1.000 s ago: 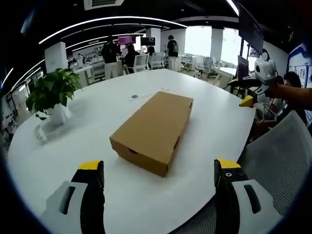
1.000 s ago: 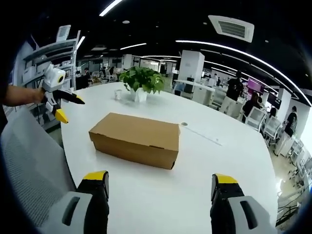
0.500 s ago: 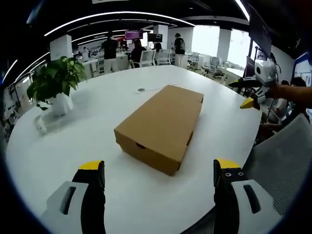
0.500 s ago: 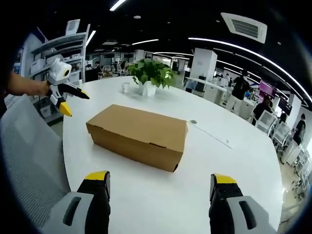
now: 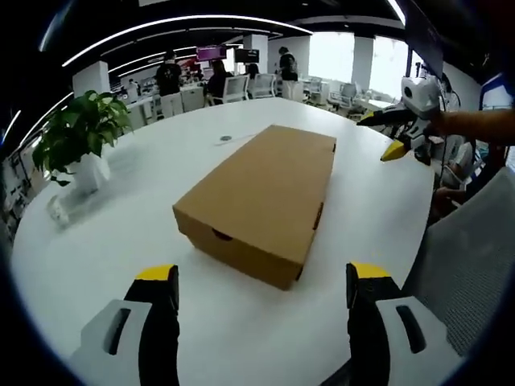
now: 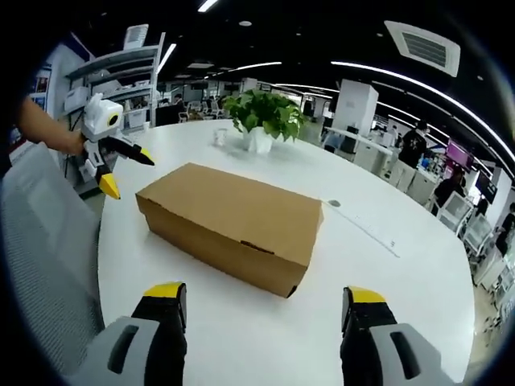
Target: Operate the shoe box by opening the lid, removing the specified soft item, and placing it in the target area until the item is outside and the box remains undamaged.
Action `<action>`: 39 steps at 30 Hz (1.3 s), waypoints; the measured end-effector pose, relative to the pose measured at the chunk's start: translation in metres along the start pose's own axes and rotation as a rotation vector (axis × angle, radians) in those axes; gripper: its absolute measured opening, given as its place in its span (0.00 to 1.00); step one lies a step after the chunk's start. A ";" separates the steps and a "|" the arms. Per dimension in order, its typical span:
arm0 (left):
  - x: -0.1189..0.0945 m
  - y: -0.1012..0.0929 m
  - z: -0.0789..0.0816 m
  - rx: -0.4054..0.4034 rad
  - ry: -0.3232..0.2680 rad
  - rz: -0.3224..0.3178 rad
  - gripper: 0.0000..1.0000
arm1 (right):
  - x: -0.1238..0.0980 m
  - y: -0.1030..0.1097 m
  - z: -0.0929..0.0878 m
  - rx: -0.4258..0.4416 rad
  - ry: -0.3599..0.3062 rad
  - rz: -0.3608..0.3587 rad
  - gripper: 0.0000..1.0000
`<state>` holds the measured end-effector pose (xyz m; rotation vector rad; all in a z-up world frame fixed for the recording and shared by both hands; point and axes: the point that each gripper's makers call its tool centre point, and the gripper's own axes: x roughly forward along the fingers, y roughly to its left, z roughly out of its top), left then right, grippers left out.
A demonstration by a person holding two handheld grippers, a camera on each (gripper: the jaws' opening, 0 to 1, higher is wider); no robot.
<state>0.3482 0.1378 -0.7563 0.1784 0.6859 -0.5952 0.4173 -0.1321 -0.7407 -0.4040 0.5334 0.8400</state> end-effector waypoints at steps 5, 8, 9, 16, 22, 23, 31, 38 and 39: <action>0.010 -0.008 -0.007 0.024 0.045 -0.028 0.82 | 0.014 -0.001 -0.003 -0.021 0.022 0.026 0.76; 0.015 -0.008 -0.010 0.044 0.055 -0.032 0.81 | 0.020 -0.005 -0.003 -0.030 0.024 0.033 0.74; 0.017 -0.008 -0.011 0.051 0.060 -0.032 0.81 | 0.022 -0.006 -0.002 -0.030 0.024 0.034 0.73; 0.026 -0.006 -0.009 -0.018 0.069 -0.026 0.78 | 0.037 -0.014 -0.002 -0.038 0.035 0.051 0.66; 0.033 -0.007 -0.003 -0.091 0.057 -0.005 0.76 | 0.050 -0.017 -0.003 -0.068 0.057 0.077 0.62; 0.034 -0.007 -0.003 -0.103 0.058 -0.005 0.76 | 0.051 -0.017 -0.003 -0.071 0.058 0.081 0.62; 0.042 -0.011 -0.008 -0.149 0.076 0.018 0.75 | 0.063 -0.015 -0.003 -0.095 0.084 0.117 0.61; 0.048 -0.012 -0.003 -0.213 0.054 0.031 0.74 | 0.072 -0.015 -0.004 -0.081 0.087 0.129 0.57; 0.048 -0.013 -0.003 -0.217 0.054 0.032 0.73 | 0.073 -0.014 -0.004 -0.083 0.087 0.131 0.56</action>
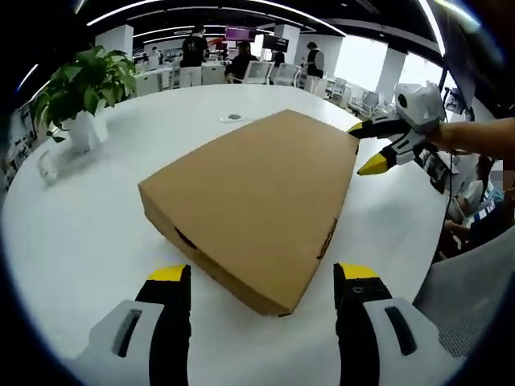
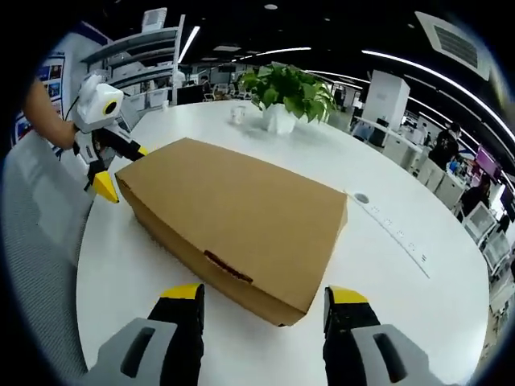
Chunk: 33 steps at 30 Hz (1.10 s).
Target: Operate the shoe box by opening the lid, removing the specified soft item, and placing it in the target area until the item is outside and the box remains undamaged.
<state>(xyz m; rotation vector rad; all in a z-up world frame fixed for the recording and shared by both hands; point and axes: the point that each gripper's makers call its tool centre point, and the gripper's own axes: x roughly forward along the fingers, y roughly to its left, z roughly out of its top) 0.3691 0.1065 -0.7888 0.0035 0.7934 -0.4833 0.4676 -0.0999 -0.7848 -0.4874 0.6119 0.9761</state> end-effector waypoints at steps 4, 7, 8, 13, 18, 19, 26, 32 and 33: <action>0.002 0.005 0.002 0.000 0.001 0.022 0.64 | 0.004 -0.003 -0.001 0.013 0.006 0.002 0.51; 0.003 0.004 0.004 -0.024 -0.014 0.018 0.67 | 0.006 -0.002 -0.001 0.017 0.012 0.014 0.51; 0.003 0.004 0.004 -0.025 -0.011 0.020 0.67 | 0.006 -0.002 -0.001 0.015 0.012 0.013 0.51; 0.004 0.004 0.005 -0.028 -0.004 0.017 0.67 | 0.006 -0.002 -0.001 0.025 0.012 0.010 0.50; 0.005 0.003 0.004 -0.047 0.015 0.004 0.64 | 0.005 -0.001 -0.001 0.040 0.018 0.001 0.50; 0.005 0.004 0.004 -0.046 0.015 0.004 0.64 | 0.005 0.000 -0.001 0.041 0.019 0.001 0.50; 0.004 0.012 0.003 -0.024 0.037 -0.002 0.64 | 0.004 0.011 0.001 0.076 0.015 -0.015 0.49; 0.001 0.021 0.001 0.006 0.060 -0.019 0.64 | 0.004 0.021 0.003 0.100 0.010 -0.034 0.48; 0.000 0.023 0.000 0.015 0.067 -0.022 0.64 | 0.005 0.024 0.004 0.105 0.009 -0.038 0.48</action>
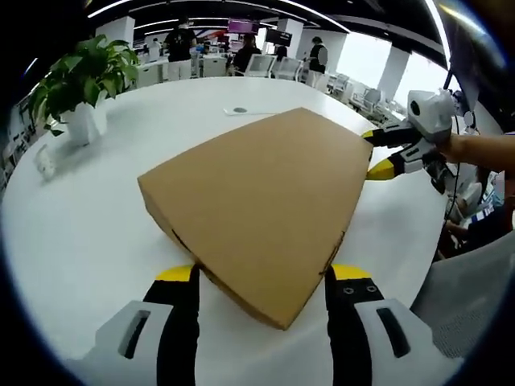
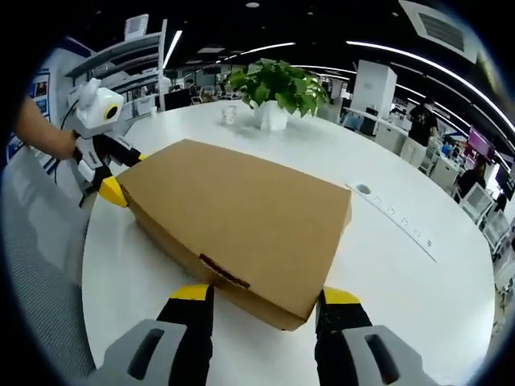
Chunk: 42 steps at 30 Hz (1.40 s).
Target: Operate the shoe box by opening the lid, removing the specified soft item, and placing it in the target area until the item is outside and the box remains undamaged.
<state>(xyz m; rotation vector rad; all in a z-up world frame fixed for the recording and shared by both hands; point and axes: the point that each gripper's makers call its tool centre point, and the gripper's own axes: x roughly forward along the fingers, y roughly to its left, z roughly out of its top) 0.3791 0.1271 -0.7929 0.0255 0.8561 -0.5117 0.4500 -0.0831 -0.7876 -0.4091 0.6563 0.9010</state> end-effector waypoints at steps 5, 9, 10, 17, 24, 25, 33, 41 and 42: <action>-0.003 0.008 -0.003 0.028 0.023 -0.009 0.65 | 0.001 0.011 0.001 0.019 -0.007 -0.024 0.47; -0.007 0.016 -0.007 0.064 0.033 -0.011 0.65 | -0.001 0.023 0.002 0.034 -0.006 -0.036 0.45; -0.007 0.018 -0.007 0.069 0.033 -0.014 0.65 | -0.001 0.025 0.001 0.034 -0.004 -0.039 0.44; -0.011 0.027 -0.013 0.066 0.038 -0.059 0.63 | -0.004 0.041 0.000 0.056 -0.001 -0.060 0.42; -0.014 0.033 -0.016 0.093 0.041 -0.053 0.65 | -0.005 0.055 0.001 0.076 -0.004 -0.084 0.40; -0.015 0.034 -0.017 0.099 0.038 -0.057 0.65 | -0.005 0.057 0.001 0.083 -0.002 -0.087 0.40; -0.021 0.039 -0.023 0.106 0.034 -0.071 0.65 | -0.009 0.074 -0.002 0.077 0.010 -0.084 0.36; -0.030 0.048 -0.031 0.129 0.036 -0.091 0.65 | -0.010 0.093 0.001 0.106 0.006 -0.092 0.36; -0.031 0.048 -0.032 0.131 0.037 -0.093 0.65 | -0.010 0.096 0.001 0.108 0.006 -0.093 0.35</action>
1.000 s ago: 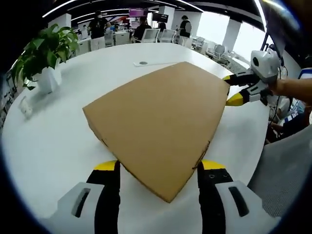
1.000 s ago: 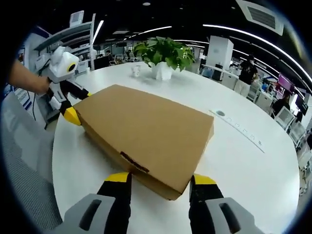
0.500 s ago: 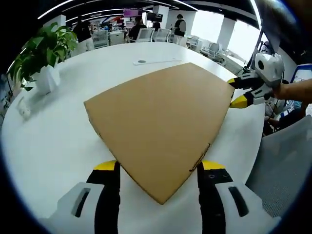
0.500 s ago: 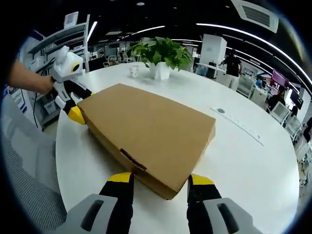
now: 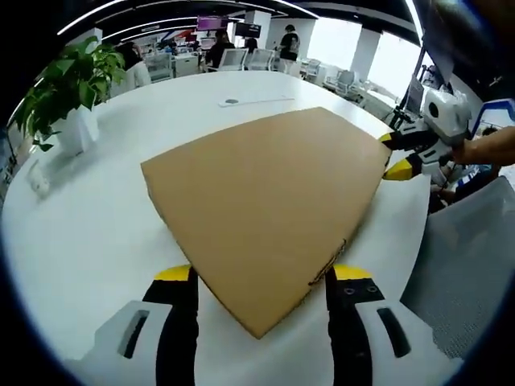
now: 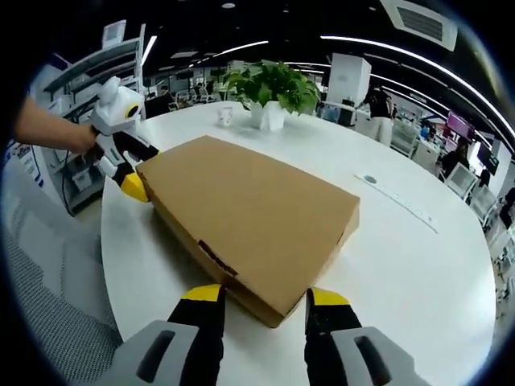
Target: Operate the shoe box by opening the lid, removing the specified soft item, and placing it in the target area until the item is outside and the box remains undamaged.
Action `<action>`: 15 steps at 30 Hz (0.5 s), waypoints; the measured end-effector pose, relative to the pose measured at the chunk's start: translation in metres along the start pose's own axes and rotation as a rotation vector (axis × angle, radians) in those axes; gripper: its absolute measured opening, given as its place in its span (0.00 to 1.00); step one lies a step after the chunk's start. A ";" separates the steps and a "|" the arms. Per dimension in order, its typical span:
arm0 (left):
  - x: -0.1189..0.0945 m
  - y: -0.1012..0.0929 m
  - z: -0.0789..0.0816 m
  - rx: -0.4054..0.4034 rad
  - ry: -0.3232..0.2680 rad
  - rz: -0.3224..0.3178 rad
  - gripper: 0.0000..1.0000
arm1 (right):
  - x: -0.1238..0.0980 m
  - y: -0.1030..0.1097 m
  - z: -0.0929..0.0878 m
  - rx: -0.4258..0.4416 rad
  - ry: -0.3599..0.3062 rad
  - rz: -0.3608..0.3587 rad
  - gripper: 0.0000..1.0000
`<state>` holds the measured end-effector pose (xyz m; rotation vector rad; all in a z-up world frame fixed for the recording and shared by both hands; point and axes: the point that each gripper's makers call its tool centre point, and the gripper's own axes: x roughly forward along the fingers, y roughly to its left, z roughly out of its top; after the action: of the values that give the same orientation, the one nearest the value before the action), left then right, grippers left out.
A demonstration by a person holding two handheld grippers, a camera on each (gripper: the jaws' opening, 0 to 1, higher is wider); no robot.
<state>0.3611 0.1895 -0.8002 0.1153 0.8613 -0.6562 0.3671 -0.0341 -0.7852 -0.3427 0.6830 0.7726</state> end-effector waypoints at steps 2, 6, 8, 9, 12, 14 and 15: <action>-0.003 0.001 -0.003 0.005 0.002 -0.004 0.65 | 0.000 0.004 0.000 0.004 -0.001 -0.002 0.35; -0.008 0.001 -0.009 0.014 0.004 -0.012 0.65 | -0.002 0.014 -0.001 0.015 0.003 -0.005 0.35; -0.011 0.002 -0.012 0.019 0.009 -0.017 0.65 | -0.003 0.019 -0.002 0.014 0.007 0.000 0.34; -0.012 0.002 -0.013 0.021 0.011 -0.018 0.65 | -0.004 0.021 -0.002 0.014 0.009 0.001 0.34; -0.016 0.002 -0.018 0.028 0.019 -0.023 0.65 | -0.006 0.030 -0.004 0.014 0.014 0.005 0.33; -0.019 0.003 -0.021 0.034 0.023 -0.030 0.65 | -0.008 0.034 -0.005 0.012 0.017 0.009 0.33; -0.020 0.003 -0.022 0.038 0.024 -0.032 0.65 | -0.008 0.036 -0.005 0.009 0.019 0.011 0.32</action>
<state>0.3388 0.2097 -0.8005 0.1437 0.8760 -0.7025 0.3338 -0.0164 -0.7850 -0.3383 0.7067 0.7772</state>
